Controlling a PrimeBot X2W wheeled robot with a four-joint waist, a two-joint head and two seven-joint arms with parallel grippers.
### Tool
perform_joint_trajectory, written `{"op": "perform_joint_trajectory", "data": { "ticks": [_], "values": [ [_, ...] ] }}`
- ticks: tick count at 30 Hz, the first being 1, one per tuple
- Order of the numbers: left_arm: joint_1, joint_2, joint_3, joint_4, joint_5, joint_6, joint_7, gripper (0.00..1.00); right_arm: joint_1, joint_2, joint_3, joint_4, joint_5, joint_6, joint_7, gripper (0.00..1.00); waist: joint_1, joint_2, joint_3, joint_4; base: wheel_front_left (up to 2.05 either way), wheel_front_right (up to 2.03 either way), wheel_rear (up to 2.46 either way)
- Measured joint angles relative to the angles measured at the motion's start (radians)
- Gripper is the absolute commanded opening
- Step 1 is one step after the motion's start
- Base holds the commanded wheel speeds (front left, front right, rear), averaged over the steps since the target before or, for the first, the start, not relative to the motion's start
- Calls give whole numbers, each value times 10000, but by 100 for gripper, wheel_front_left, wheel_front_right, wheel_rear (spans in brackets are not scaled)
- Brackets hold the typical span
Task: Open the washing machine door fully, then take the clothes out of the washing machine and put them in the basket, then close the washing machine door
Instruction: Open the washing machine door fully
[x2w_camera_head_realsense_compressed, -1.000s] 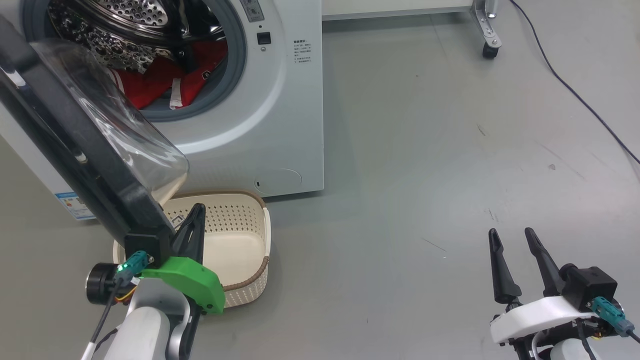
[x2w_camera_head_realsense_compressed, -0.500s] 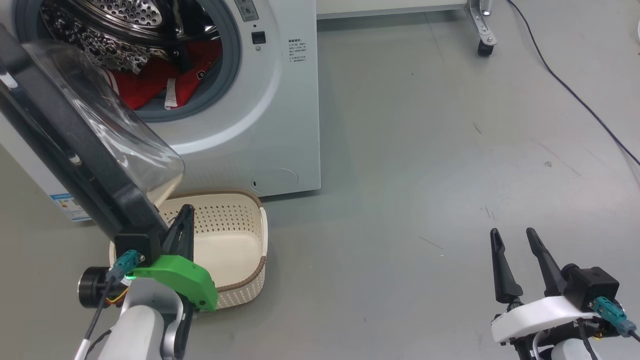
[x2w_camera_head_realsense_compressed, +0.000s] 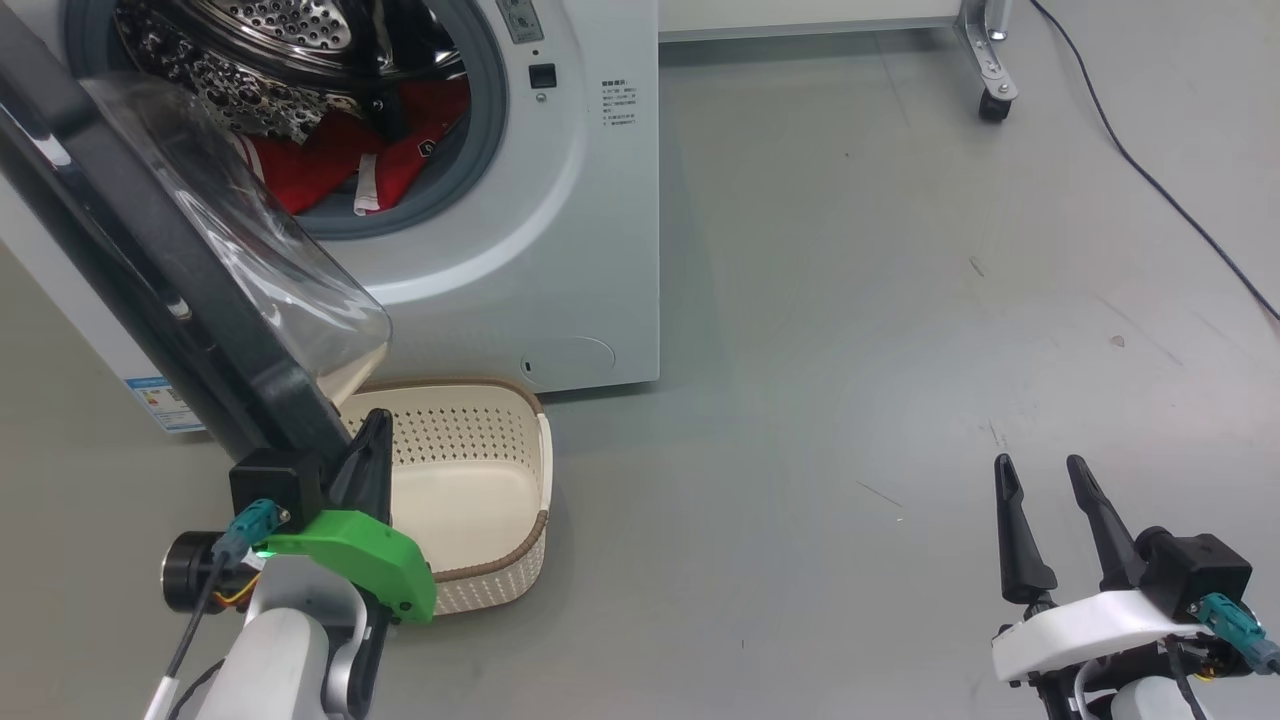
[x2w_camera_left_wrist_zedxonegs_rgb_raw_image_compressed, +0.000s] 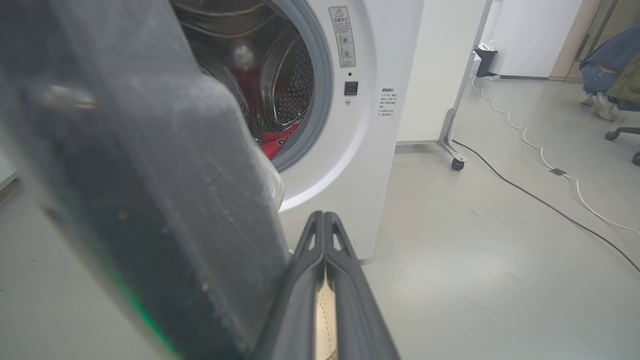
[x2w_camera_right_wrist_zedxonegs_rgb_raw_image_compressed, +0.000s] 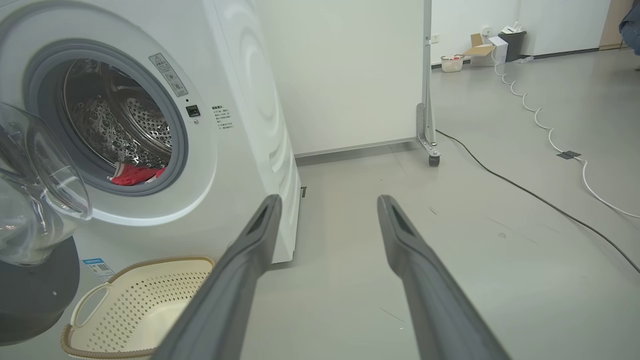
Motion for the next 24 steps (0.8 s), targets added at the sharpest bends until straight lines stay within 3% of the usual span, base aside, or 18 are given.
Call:
{"op": "perform_joint_trajectory", "data": {
  "ticks": [24],
  "values": [
    [-59, -190, -159, 543, -242, -15, -326, 0, 173, 79, -54, -6, -79, 2, 0, 100, 0, 0, -94, 1262, 0, 0, 0]
  ]
}}
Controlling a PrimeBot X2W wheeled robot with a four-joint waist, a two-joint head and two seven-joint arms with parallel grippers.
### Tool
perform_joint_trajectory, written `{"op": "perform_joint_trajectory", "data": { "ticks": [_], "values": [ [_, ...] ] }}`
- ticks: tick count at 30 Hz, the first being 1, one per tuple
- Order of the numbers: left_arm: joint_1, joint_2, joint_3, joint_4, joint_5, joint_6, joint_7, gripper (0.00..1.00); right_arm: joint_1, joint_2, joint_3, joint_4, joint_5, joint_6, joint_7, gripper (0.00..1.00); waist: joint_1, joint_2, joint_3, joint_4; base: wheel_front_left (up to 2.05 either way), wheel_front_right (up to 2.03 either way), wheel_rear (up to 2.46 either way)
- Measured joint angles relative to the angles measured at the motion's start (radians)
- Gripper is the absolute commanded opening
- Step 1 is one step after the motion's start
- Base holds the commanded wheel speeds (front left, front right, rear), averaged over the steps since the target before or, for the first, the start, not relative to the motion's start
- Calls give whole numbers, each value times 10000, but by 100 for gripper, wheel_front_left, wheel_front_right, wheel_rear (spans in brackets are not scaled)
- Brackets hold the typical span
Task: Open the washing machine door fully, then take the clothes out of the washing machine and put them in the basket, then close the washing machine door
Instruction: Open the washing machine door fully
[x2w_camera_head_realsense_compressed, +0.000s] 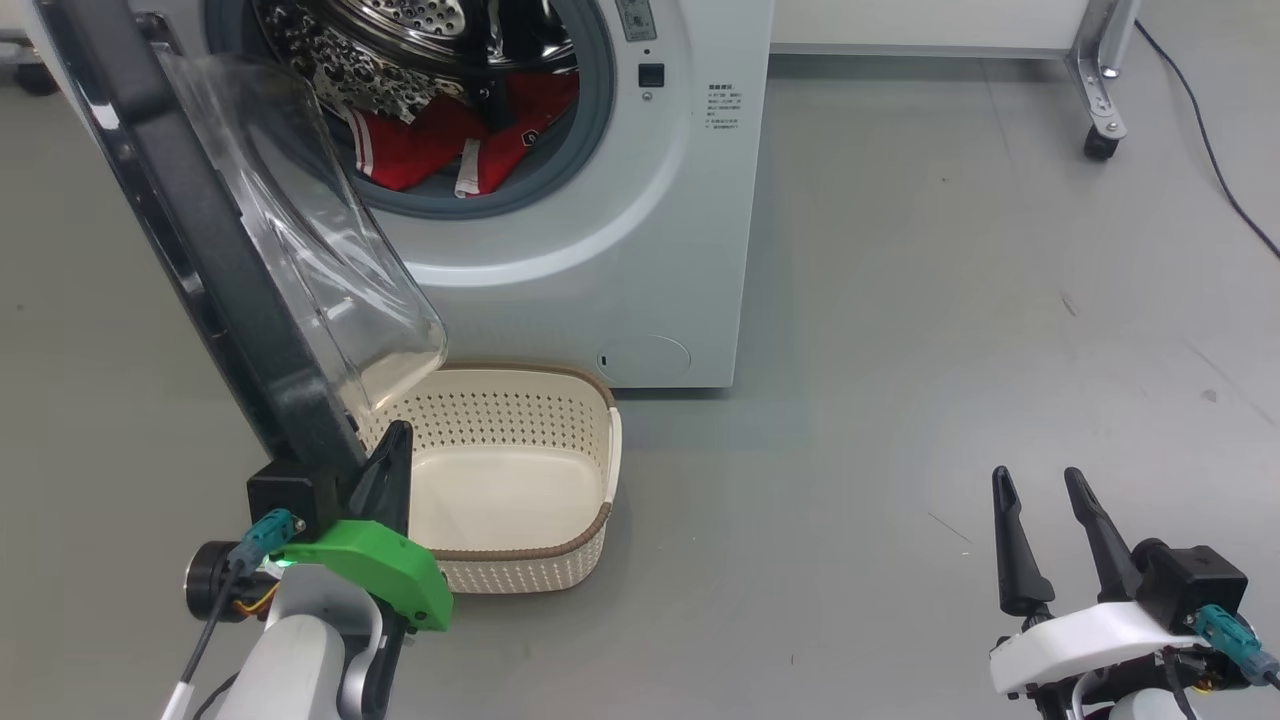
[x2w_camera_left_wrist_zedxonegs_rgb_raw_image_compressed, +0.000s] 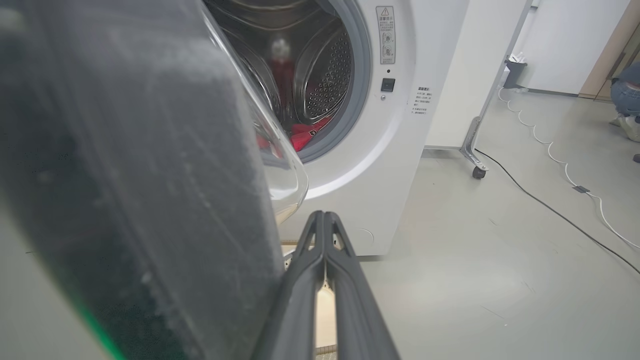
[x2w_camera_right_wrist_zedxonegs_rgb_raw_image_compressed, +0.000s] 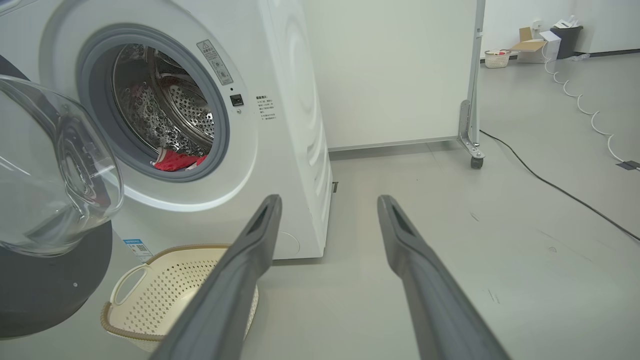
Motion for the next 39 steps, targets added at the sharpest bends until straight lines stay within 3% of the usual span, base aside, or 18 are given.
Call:
{"op": "perform_joint_trajectory", "data": {
  "ticks": [19, 39],
  "values": [
    [-34, 33, 374, 35, -109, 234, -376, 0, 27, 12, 127, -111, -19, 0, 0, 100, 0, 0, 248, 1163, 0, 0, 0],
    [-290, 222, 1463, -105, -625, 543, -803, 0, -277, -330, 476, -309, -90, 0, 0, 100, 0, 0, 1197, 1787, 0, 0, 0]
  ]
}}
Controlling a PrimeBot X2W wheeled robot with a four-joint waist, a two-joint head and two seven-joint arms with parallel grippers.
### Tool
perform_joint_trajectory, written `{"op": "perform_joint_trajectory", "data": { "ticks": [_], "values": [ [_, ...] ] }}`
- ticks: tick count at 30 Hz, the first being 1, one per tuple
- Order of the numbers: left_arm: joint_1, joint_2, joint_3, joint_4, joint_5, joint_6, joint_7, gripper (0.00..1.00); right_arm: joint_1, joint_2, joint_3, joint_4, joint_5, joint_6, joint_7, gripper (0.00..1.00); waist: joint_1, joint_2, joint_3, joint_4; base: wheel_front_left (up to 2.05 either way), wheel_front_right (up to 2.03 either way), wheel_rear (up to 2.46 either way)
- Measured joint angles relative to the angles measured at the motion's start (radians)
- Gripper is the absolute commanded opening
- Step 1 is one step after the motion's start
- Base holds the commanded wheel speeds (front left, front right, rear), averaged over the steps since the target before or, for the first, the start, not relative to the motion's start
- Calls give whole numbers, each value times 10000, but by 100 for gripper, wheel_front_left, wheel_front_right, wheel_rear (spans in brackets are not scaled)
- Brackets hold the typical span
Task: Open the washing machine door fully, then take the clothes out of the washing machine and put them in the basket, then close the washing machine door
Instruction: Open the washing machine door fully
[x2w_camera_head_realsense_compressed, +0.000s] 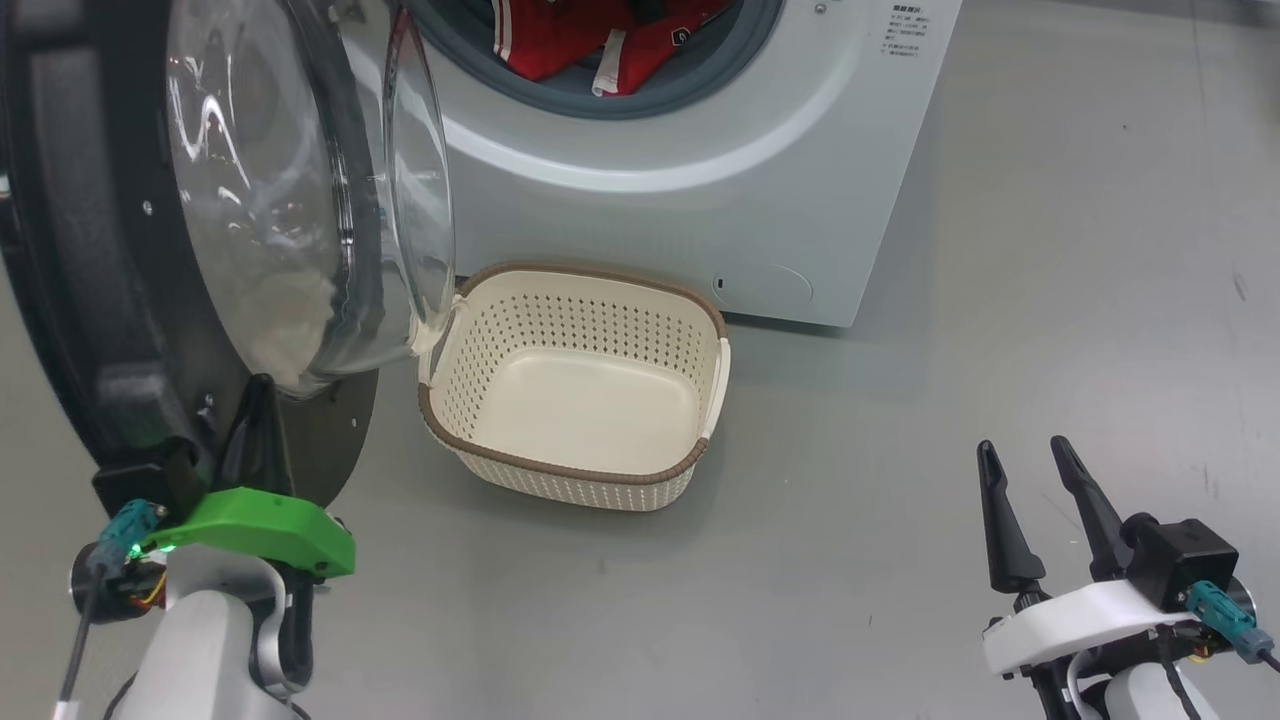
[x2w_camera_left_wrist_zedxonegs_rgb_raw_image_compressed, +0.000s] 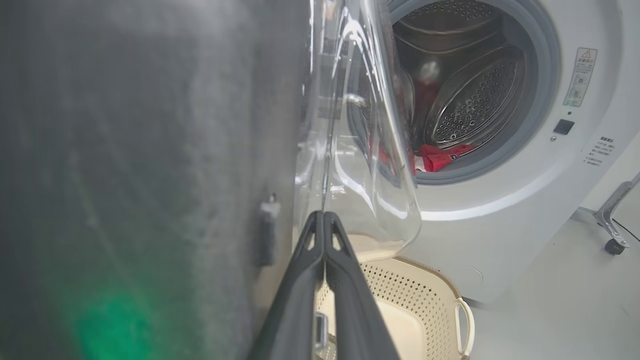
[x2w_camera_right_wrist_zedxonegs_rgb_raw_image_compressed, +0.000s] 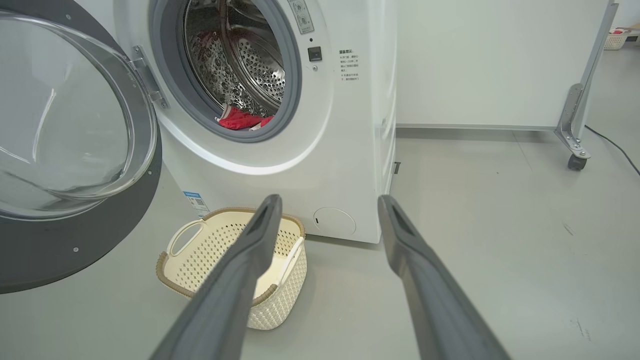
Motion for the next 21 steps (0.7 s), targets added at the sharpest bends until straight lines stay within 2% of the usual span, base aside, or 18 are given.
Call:
{"op": "perform_joint_trajectory", "data": {
  "ticks": [21],
  "values": [
    [6, 759, 1885, -247, -721, 286, -332, 0, -360, -387, 426, 0, 10, 0, 0, 100, 0, 0, 599, 121, 0, 0, 0]
  ]
}}
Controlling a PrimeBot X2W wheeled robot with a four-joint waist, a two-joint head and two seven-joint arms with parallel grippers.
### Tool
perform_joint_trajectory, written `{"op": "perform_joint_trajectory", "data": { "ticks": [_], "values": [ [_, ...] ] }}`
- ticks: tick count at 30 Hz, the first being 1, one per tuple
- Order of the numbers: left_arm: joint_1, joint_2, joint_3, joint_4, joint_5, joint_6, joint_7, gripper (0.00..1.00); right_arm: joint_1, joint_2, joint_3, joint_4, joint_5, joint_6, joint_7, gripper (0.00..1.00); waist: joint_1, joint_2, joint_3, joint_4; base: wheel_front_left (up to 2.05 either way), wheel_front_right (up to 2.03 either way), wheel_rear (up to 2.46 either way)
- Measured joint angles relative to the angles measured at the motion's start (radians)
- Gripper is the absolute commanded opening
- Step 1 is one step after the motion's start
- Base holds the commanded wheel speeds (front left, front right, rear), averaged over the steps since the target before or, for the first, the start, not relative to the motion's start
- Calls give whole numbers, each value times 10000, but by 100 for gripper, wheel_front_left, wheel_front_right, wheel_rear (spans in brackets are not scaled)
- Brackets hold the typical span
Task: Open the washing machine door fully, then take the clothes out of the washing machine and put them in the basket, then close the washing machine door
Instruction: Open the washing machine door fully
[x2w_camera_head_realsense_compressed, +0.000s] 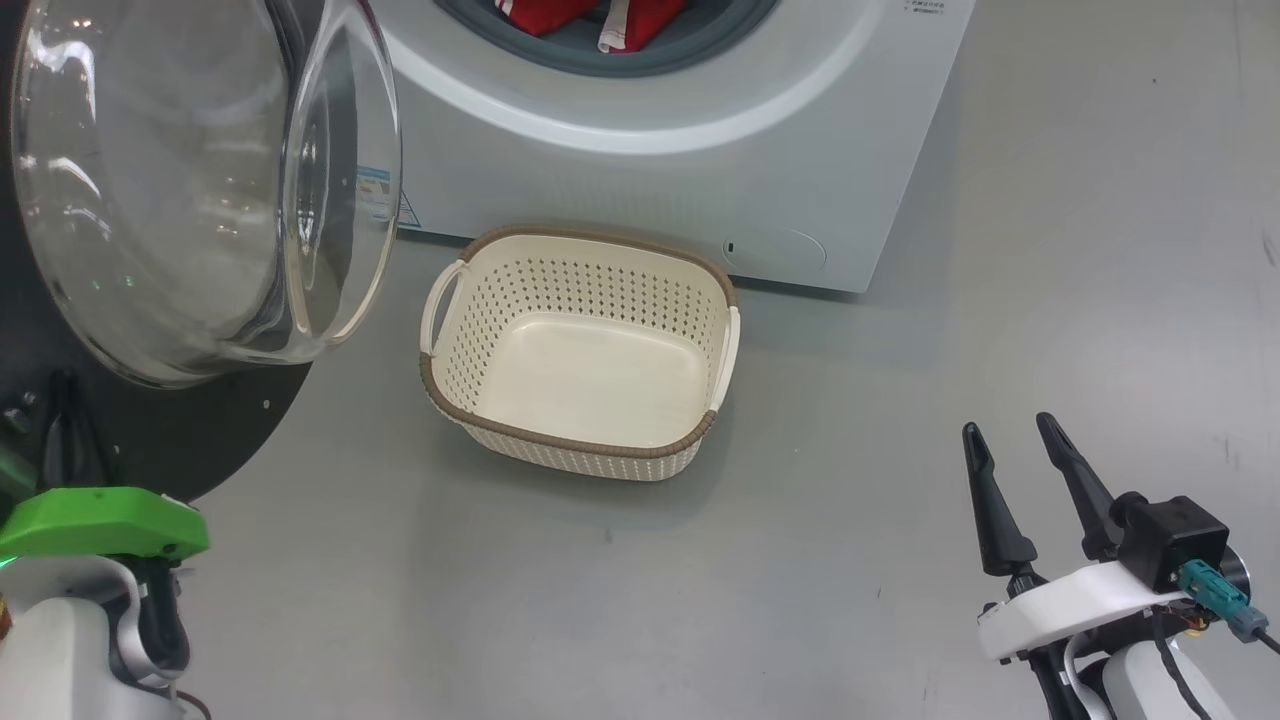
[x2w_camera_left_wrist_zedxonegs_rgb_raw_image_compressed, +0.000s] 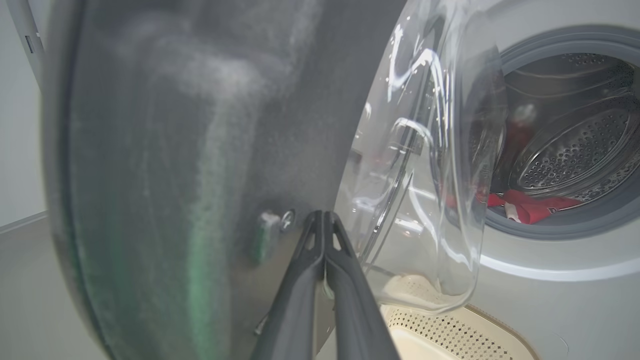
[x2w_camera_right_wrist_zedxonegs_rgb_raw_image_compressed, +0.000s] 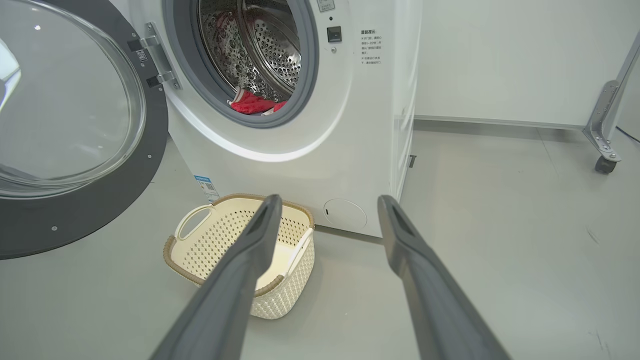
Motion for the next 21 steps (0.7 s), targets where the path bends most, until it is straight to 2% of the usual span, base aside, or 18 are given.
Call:
{"op": "perform_joint_trajectory", "data": {
  "ticks": [10, 21],
  "values": [
    [-31, 349, 740, -217, -418, 25, 0, 0, -260, -194, 384, -165, 0, 0, 0, 100, 0, 0, 529, -64, 0, 0, 0],
    [-510, 1091, 1540, -265, -773, 100, 105, 0, -598, -587, 418, -359, 4, 0, 2, 100, 0, 0, 1374, -153, 0, 0, 0]
  ]
}}
